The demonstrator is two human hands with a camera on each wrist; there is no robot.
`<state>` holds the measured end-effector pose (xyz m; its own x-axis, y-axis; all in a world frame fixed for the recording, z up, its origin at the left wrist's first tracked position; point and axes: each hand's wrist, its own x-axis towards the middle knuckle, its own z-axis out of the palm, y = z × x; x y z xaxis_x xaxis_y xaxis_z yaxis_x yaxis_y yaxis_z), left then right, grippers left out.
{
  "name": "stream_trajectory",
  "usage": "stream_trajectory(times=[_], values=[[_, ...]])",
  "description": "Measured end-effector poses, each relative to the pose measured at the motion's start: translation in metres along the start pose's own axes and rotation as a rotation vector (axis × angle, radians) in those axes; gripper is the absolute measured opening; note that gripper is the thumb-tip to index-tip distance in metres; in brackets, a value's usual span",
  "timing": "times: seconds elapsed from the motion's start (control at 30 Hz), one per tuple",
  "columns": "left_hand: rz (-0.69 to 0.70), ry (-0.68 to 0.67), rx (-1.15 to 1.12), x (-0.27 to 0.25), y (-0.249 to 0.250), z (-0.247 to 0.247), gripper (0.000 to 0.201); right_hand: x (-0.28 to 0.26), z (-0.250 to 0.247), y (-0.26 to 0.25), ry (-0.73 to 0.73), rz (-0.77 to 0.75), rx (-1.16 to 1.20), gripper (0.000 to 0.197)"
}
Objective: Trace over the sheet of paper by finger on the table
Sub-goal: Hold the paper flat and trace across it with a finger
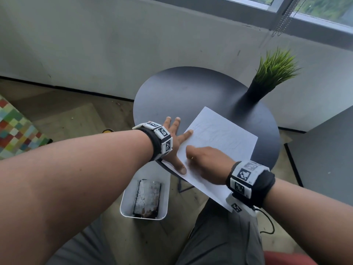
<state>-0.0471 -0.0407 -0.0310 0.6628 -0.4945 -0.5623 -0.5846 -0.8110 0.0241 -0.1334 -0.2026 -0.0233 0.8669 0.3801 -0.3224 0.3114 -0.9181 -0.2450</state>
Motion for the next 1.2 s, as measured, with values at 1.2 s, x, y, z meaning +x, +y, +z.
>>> stream_trajectory(times=[1.2], values=[[0.153,0.032,0.109,0.005,0.003,0.002,0.128,0.011,-0.013,0.039,0.129,0.328,0.037,0.014]])
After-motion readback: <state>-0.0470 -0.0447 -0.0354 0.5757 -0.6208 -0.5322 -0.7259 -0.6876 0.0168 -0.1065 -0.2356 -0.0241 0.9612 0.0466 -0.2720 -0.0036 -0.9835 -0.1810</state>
